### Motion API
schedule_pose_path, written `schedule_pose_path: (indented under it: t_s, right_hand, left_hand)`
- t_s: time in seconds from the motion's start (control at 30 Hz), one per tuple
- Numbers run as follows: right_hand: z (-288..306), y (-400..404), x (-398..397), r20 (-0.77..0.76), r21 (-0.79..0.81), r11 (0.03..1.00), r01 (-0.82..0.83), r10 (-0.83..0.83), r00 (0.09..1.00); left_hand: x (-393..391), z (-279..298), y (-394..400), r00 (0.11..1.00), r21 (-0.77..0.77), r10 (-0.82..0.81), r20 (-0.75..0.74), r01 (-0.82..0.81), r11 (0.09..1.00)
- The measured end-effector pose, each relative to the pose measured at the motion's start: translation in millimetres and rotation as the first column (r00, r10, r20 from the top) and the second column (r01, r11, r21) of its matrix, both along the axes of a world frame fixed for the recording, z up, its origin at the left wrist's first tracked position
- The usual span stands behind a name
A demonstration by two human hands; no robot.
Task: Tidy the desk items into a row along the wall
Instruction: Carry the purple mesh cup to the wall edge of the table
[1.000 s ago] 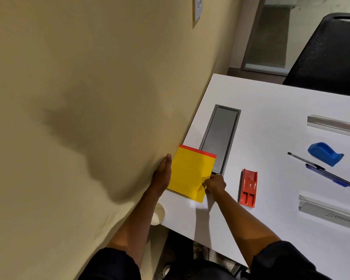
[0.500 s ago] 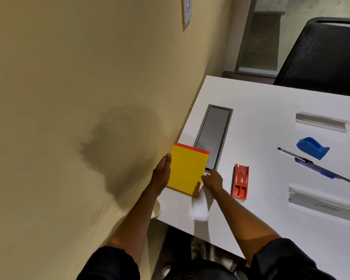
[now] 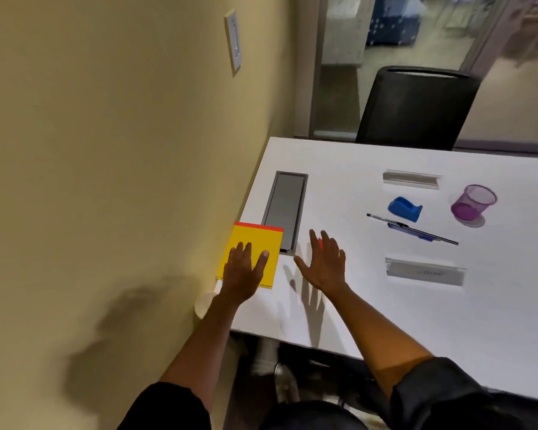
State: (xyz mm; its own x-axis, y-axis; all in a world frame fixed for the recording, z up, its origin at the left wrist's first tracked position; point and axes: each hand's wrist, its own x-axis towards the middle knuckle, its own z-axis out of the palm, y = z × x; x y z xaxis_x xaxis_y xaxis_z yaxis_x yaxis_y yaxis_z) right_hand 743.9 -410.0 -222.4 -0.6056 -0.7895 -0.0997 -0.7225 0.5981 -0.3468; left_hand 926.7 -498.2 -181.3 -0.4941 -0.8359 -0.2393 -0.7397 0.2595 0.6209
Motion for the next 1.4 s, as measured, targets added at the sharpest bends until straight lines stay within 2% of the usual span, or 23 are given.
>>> schedule_pose_path:
  t_s: [0.2, 0.37, 0.57, 0.67, 1.0, 1.07, 1.4]
  right_hand:
    - [22.4, 69.0, 16.0, -0.155, 0.002, 1.000, 0.026, -0.026, 0.988]
    - [41.2, 138.7, 23.5, -0.180, 0.015, 0.996, 0.086, -0.082, 0.980]
    - [66.7, 216.1, 8.8, -0.211, -0.006, 0.977, 0.212, -0.208, 0.955]
    - [77.6, 255.4, -7.6, -0.216, -0.025, 0.964, 0.265, -0.264, 0.940]
    - [94.1, 397.3, -92.5, -0.237, -0.064, 0.884, 0.462, -0.463, 0.854]
    - [93.9, 414.6, -104.3, -0.238, -0.060, 0.884, 0.464, -0.464, 0.853]
    - [89.2, 590.5, -247.5, -0.233, -0.044, 0.840, 0.540, -0.534, 0.813]
  left_hand:
    - [20.7, 9.0, 67.4, 0.984, -0.154, -0.109, 0.142, 0.131, 0.979]
    - [28.4, 18.9, 123.9, 0.974, -0.160, -0.163, 0.155, 0.188, 0.969]
    - [-4.3, 40.0, 181.3, 0.953, -0.175, -0.278, 0.123, 0.296, 0.939]
    - [-30.1, 48.1, 209.8, 0.932, -0.182, -0.351, 0.089, 0.361, 0.914]
    - [-143.3, 51.8, 321.4, 0.821, -0.173, -0.557, 0.127, 0.571, 0.803]
    - [-159.2, 52.6, 334.8, 0.818, -0.176, -0.561, 0.129, 0.575, 0.799]
    - [-327.5, 44.5, 508.4, 0.762, -0.157, -0.632, 0.139, 0.648, 0.746]
